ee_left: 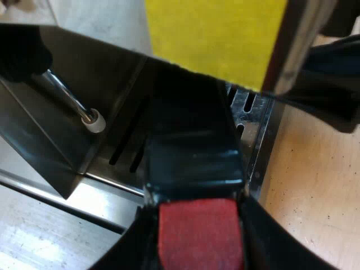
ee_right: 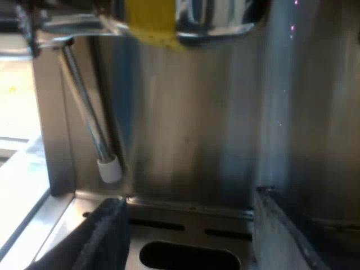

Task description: Put the handle in the coffee machine

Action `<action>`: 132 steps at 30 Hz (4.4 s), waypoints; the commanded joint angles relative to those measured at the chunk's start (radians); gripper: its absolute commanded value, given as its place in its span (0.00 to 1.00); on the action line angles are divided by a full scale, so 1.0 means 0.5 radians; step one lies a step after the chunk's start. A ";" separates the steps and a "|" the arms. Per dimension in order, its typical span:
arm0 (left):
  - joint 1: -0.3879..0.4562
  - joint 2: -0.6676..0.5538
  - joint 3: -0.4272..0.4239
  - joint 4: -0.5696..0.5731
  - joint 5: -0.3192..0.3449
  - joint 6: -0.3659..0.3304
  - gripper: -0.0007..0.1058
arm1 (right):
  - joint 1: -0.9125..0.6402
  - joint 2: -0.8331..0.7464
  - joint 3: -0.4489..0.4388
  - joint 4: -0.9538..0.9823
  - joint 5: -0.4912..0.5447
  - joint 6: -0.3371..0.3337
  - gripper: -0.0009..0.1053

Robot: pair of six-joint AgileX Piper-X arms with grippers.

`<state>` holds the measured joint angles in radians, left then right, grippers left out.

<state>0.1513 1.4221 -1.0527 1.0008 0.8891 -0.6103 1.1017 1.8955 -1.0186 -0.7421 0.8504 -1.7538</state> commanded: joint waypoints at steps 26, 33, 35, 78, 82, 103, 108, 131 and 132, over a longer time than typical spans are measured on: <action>0.000 -0.078 -0.030 0.072 0.284 0.048 0.01 | -0.151 0.296 -0.342 -0.772 -0.031 -0.531 0.40; 0.000 -0.078 -0.030 0.072 0.284 0.048 0.01 | -0.151 0.296 -0.349 -0.847 0.002 -0.541 0.40; 0.000 -0.078 -0.030 0.072 0.275 0.048 0.01 | -0.151 0.290 -0.348 -0.865 0.016 -0.541 0.40; 0.321 -0.135 -0.132 0.131 0.170 -0.041 0.57 | -0.147 0.158 -0.355 -0.916 0.085 -0.541 0.21; 0.393 -0.145 -0.301 0.240 0.231 -0.071 0.54 | -0.147 0.158 -0.355 -0.916 0.085 -0.541 0.21; 0.160 0.017 -0.542 0.009 -0.536 -0.655 0.01 | -0.145 0.158 -0.355 -0.916 0.099 -0.541 0.21; 0.056 0.139 -0.542 -0.007 -0.745 -0.689 0.01 | -0.145 0.158 -0.355 -0.916 0.099 -0.541 0.21; -0.034 0.117 -0.393 0.325 -0.614 -0.744 0.01 | -0.145 0.158 -0.355 -0.916 0.099 -0.541 0.21; -0.034 0.090 -0.345 0.316 -0.614 -0.726 0.01 | -0.145 0.158 -0.355 -0.916 0.099 -0.541 0.21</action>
<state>0.1390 1.4842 -1.2314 1.1523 0.5712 -0.9746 1.0321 2.0559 -1.1753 -1.1189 0.8945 -2.0261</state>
